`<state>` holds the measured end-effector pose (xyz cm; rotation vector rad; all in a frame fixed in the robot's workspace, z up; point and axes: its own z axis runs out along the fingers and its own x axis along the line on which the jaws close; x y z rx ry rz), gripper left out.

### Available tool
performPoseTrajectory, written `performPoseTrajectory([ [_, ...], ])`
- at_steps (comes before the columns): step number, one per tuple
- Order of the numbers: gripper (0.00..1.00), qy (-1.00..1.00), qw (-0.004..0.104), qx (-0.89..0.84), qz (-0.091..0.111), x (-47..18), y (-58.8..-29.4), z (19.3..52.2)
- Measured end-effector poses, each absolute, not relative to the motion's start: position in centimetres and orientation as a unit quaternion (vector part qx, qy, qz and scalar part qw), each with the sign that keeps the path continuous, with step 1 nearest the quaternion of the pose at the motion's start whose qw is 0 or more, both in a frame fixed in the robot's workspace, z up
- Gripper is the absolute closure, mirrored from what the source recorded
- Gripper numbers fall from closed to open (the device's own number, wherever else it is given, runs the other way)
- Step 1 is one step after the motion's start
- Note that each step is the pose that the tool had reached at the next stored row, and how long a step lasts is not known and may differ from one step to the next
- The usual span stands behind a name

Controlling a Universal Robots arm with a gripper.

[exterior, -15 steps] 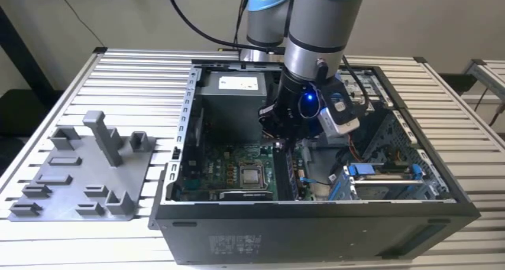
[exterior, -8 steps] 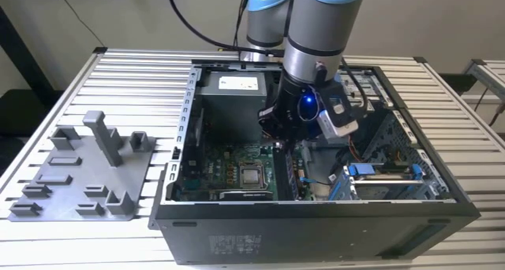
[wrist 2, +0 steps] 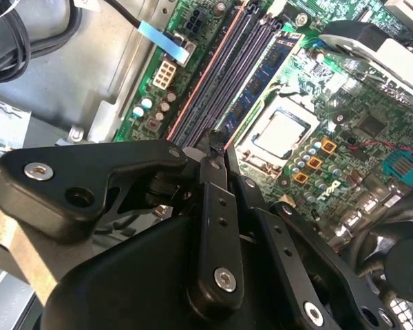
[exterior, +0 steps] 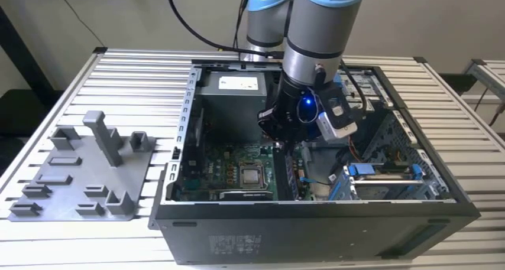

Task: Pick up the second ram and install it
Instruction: 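Insert the second ram into the second slot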

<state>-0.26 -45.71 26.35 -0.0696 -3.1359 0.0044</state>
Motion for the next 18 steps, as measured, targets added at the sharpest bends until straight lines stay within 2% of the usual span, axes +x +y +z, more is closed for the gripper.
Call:
performPoseTrajectory([
  [18, 0.86, -1.0, 0.002, -0.022, 0.001, -0.35, -45.7, 26.01],
])
